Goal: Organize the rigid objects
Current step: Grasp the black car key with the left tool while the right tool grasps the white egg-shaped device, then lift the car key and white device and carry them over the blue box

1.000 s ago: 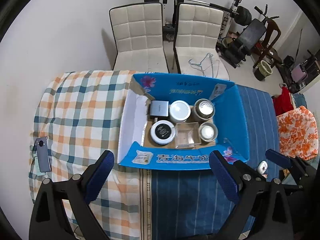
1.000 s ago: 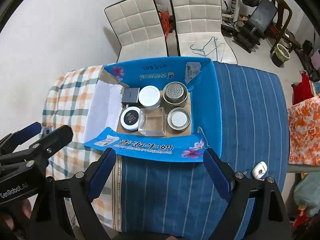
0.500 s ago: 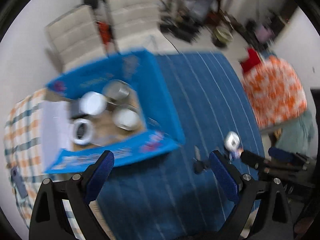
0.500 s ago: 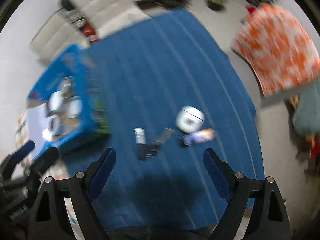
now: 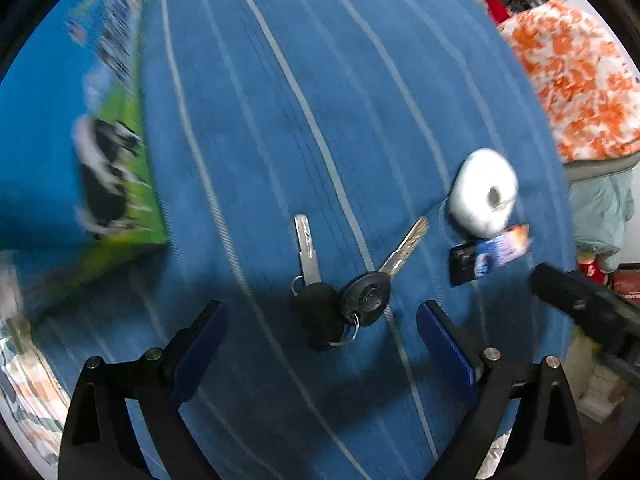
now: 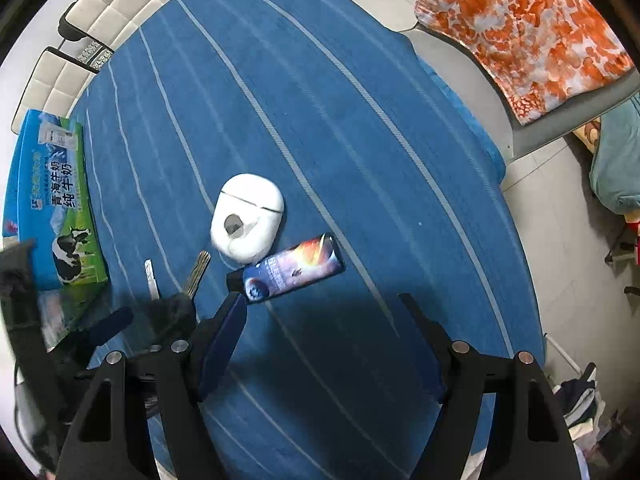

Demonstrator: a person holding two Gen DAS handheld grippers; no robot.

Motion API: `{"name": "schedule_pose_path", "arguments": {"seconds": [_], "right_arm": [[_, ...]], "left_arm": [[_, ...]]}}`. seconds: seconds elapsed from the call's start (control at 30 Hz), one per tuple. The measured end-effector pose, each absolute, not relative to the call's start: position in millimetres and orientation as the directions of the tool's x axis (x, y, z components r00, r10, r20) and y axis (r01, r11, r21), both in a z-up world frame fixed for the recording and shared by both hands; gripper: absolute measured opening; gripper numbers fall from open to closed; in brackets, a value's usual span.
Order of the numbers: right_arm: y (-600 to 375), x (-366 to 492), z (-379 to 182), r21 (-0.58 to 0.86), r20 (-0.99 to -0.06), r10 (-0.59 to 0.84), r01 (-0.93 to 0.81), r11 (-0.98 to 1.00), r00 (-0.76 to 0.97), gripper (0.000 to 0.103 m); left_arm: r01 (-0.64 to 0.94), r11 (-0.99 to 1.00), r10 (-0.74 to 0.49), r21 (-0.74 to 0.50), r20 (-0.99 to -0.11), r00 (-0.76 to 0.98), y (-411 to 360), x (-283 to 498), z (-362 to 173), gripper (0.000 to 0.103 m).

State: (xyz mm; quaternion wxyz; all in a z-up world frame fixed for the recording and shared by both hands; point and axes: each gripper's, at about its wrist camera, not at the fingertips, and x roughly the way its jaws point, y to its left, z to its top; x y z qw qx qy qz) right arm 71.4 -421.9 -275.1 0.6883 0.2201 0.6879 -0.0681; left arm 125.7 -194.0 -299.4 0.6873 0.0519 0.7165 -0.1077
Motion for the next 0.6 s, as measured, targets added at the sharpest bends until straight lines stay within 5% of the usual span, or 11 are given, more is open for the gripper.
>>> {"name": "schedule_pose_path", "arguments": {"seconds": [0.07,0.1,0.23,0.3,0.37,0.5,0.6], "right_arm": [[-418.7,78.5,-277.3,0.225,-0.974,0.221,0.386,0.895,0.056,0.079],[-416.4,82.9,-277.8,0.232,-0.972,0.225,0.38,0.896,0.062,0.079],[-401.8,101.6,-283.0,0.252,-0.967,0.24,0.365,0.896,0.079,0.079],[-394.2,111.5,-289.9,0.26,-0.965,0.25,0.365,0.894,0.076,0.079],[-386.7,120.2,-293.9,0.221,-0.975,0.205,0.355,0.908,0.081,0.079],[-367.3,134.6,-303.7,0.152,-0.988,0.143,0.31,0.938,0.051,0.056],[-352.6,134.6,-303.2,0.074,-0.997,0.066,0.253,0.965,0.04,0.053]], "left_arm": [[0.246,0.968,-0.045,-0.049,-0.999,-0.024,-202.9,123.6,-306.0,0.093],[0.257,0.966,-0.035,-0.038,-0.999,-0.017,-207.3,121.6,-308.0,0.08],[0.279,0.96,0.004,0.01,-1.0,0.02,-214.1,113.8,-303.5,0.058],[0.258,0.966,-0.001,0.007,-1.0,0.03,-210.1,112.1,-298.9,0.029],[0.219,0.976,-0.023,-0.017,-1.0,0.022,-202.4,112.2,-296.5,0.024],[0.162,0.986,-0.048,-0.042,-0.998,0.031,-192.6,107.6,-290.6,0.019],[0.13,0.988,-0.09,-0.089,-0.996,0.008,-190.5,102.5,-287.0,0.014]]}}
